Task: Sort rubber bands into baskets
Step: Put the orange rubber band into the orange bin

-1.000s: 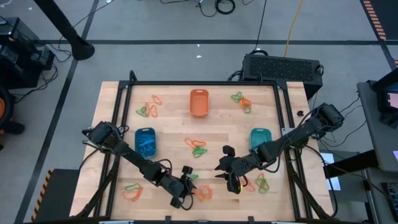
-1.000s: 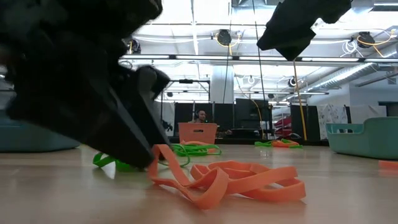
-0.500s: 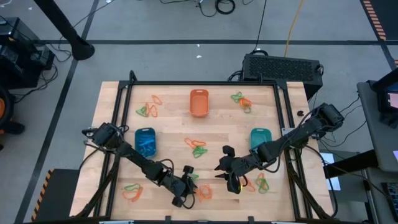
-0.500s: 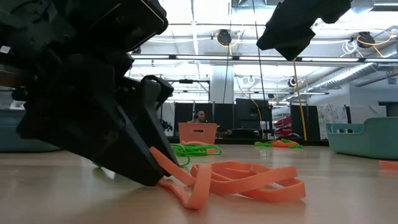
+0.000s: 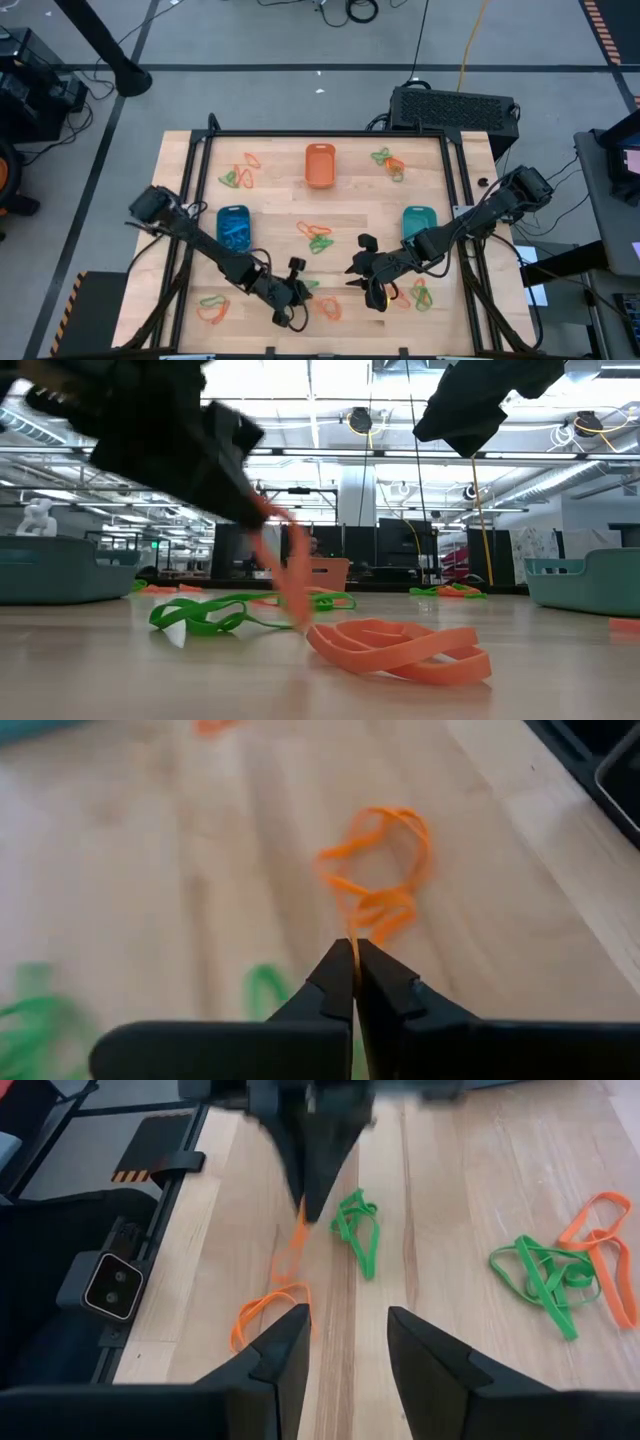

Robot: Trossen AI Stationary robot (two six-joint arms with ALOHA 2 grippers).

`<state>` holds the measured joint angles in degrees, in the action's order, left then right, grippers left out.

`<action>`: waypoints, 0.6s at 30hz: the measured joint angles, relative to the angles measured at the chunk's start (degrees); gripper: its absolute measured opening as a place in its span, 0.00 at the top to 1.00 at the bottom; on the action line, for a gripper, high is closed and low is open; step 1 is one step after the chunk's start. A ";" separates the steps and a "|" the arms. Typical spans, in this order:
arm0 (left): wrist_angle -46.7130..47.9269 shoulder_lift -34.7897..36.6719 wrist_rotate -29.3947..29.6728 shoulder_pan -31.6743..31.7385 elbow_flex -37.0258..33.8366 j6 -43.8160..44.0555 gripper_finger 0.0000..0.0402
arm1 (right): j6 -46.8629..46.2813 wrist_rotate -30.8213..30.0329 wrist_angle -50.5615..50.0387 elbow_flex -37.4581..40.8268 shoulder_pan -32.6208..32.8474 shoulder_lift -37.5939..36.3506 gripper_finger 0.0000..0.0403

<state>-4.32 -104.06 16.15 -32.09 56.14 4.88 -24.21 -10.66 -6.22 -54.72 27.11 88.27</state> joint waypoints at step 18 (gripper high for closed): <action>18.38 17.69 19.85 26.82 0.02 -10.41 0.99 | 1.09 -0.04 -2.26 0.00 0.00 0.00 0.68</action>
<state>14.06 -86.37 36.01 -5.27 56.16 -5.53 -23.11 -10.70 -8.48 -54.72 27.11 88.27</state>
